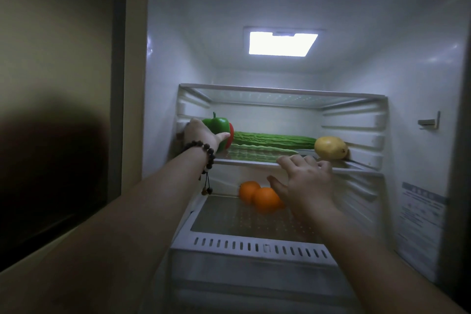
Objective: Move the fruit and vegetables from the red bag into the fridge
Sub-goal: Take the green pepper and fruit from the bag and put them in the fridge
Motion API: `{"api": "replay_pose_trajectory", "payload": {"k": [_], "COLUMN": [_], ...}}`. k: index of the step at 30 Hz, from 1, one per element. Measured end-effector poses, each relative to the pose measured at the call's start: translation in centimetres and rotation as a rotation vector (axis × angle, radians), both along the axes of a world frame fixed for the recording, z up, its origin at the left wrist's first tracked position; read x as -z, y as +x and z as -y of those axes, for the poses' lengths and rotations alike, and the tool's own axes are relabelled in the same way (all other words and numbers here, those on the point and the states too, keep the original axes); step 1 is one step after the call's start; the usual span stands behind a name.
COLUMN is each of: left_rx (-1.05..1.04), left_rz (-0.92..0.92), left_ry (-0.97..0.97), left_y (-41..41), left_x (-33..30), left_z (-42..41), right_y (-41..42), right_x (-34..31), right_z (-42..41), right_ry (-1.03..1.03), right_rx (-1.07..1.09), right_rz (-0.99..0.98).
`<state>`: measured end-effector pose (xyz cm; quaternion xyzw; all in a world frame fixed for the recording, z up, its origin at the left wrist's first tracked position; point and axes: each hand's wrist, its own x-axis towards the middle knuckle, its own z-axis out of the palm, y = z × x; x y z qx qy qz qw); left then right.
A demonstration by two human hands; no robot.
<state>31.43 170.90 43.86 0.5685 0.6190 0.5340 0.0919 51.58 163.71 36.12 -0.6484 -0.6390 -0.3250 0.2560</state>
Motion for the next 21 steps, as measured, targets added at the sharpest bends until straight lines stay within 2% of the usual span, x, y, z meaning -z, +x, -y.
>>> {"api": "replay_pose_trajectory", "payload": {"k": [4, 12, 17, 21], "left_rx": [-0.048, 0.048, -0.020, -0.019], "left_rz": [-0.092, -0.351, -0.569, -0.632], "left_ry": [0.057, 0.394, 0.369, 0.340], "left_y": [0.1, -0.4, -0.9, -2.1], "left_x": [0.5, 4.0, 6.3, 6.8], "left_z": [1.1, 3.8, 5.8, 8.7], "right_y": [0.0, -0.1, -0.5, -0.6], "right_x": [-0.2, -0.3, -1.0, -1.1], "right_z": [0.3, 0.5, 1.3, 3.6], "right_ry": [-0.024, -0.053, -0.122, -0.162], "right_rx": [-0.011, -0.018, -0.025, -0.064], "right_rz": [-0.009, -0.035, -0.061, -0.090]}}
